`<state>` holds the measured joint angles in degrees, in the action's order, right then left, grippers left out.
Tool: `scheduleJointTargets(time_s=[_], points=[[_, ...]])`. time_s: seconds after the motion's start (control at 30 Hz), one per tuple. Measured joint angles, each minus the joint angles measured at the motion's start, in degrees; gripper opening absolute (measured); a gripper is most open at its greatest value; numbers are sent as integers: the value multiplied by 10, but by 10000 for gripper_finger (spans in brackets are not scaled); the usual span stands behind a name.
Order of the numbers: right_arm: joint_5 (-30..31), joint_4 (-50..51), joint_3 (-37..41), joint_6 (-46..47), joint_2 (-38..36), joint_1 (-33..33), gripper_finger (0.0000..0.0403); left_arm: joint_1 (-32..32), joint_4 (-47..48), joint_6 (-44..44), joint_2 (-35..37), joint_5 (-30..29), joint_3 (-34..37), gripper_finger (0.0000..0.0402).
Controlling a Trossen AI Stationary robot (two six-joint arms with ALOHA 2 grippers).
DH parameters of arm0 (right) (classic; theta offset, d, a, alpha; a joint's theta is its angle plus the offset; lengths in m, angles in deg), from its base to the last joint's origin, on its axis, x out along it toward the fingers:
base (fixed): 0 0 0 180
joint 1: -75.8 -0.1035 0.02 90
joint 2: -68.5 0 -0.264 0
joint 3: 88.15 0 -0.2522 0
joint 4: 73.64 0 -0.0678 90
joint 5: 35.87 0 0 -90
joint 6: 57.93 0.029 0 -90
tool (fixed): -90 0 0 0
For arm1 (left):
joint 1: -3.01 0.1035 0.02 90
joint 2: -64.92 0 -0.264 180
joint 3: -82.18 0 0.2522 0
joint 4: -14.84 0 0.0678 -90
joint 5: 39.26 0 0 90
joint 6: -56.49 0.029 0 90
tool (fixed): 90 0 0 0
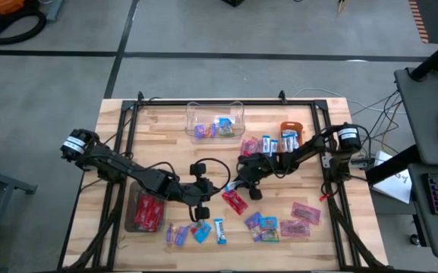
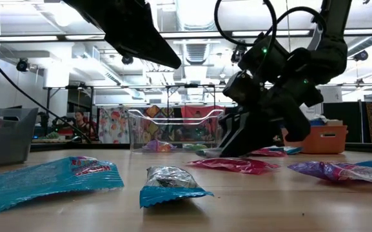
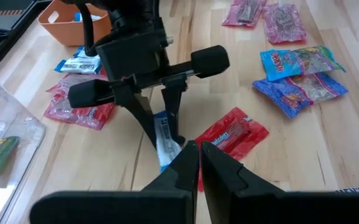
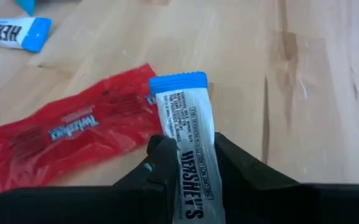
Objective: Sort candy
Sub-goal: Put the white chocolate into the orange bin
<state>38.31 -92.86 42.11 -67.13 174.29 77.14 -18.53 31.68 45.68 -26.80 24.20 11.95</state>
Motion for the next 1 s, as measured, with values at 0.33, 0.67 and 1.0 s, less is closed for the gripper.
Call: scheduleJointTargets(time_s=[0.33,0.67,1.0], points=[[-11,31,5,19,-74,-1,71,0,3,4,2,0,0,1],[113,91,4,136,-184,2,68,0,51,18,34,-53,0,1],[364,492,3,237,-397,20,68,-10,140,-24,94,-52,0,1]])
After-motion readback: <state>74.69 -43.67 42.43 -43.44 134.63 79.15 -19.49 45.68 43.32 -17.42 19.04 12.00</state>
